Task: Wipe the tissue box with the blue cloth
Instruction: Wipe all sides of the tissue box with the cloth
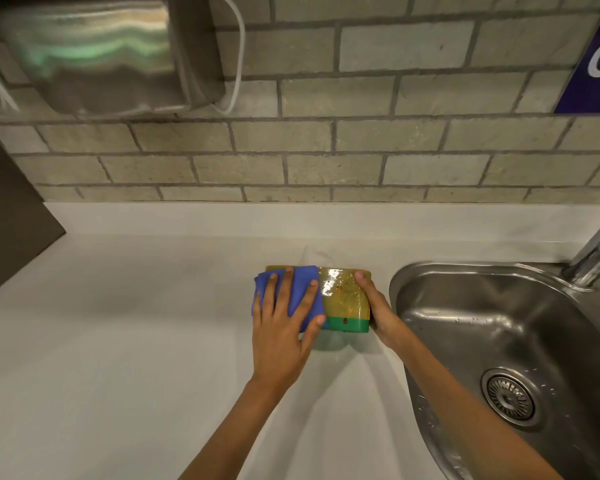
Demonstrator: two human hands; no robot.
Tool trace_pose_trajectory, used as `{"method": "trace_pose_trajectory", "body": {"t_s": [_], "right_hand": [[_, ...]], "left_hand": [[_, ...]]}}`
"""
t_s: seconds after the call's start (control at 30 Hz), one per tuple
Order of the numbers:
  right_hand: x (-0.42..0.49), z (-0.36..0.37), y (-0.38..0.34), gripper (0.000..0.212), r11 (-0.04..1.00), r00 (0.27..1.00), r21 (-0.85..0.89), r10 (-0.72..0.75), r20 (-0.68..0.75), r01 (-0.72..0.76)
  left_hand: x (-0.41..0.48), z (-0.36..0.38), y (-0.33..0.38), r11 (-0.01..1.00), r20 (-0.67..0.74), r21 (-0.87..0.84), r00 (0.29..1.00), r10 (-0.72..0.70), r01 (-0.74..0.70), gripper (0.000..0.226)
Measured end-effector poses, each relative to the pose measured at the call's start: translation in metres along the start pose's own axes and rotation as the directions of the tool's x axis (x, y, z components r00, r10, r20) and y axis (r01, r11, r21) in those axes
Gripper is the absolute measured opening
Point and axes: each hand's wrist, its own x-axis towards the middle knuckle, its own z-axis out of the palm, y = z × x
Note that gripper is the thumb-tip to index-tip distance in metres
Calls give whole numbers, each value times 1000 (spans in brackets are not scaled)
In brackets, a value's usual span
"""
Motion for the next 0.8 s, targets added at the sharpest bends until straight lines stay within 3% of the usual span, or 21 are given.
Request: {"method": "trace_pose_trajectory", "body": {"t_s": [0.07,0.13,0.2,0.27,0.4,0.47,0.53,0.67,0.73,0.8], "right_hand": [[0,0,1,78,1000,1000,3,10,-29,-9],[1,-1,1,84,1000,998,-2,30,-56,-30],[2,-1,2,77,999,997,-10,44,-68,-44],[2,0,2,75,999,997,-10,43,-71,-44],[1,0,1,97,1000,997,10,28,-73,-28],[1,-2,1,97,999,997,9,32,-73,-31],[2,-2,2,87,999,995,1,48,-82,-48],[4,1,2,67,997,992,-11,69,-107,-70],[4,3,2,70,998,992,-15,65,-108,-67],[4,3,2,73,998,993,-12,52,-102,-54]], "left_hand": [[-2,1,-10,998,-63,-42,997,-41,38,56],[2,1,-14,968,-106,-190,977,-186,164,49],[13,1,-10,933,-111,-245,948,-298,265,50],[22,0,1,959,-114,-150,959,-258,240,48],[12,7,19,1000,-83,27,997,10,-8,51],[-1,11,8,996,-85,47,993,81,-77,53],[-7,10,-7,998,-147,41,988,51,-46,49],[12,2,-1,976,-164,-58,962,-217,210,50],[18,4,14,982,-129,-31,973,-190,188,51],[14,10,20,999,-93,22,995,-43,45,52]]}}
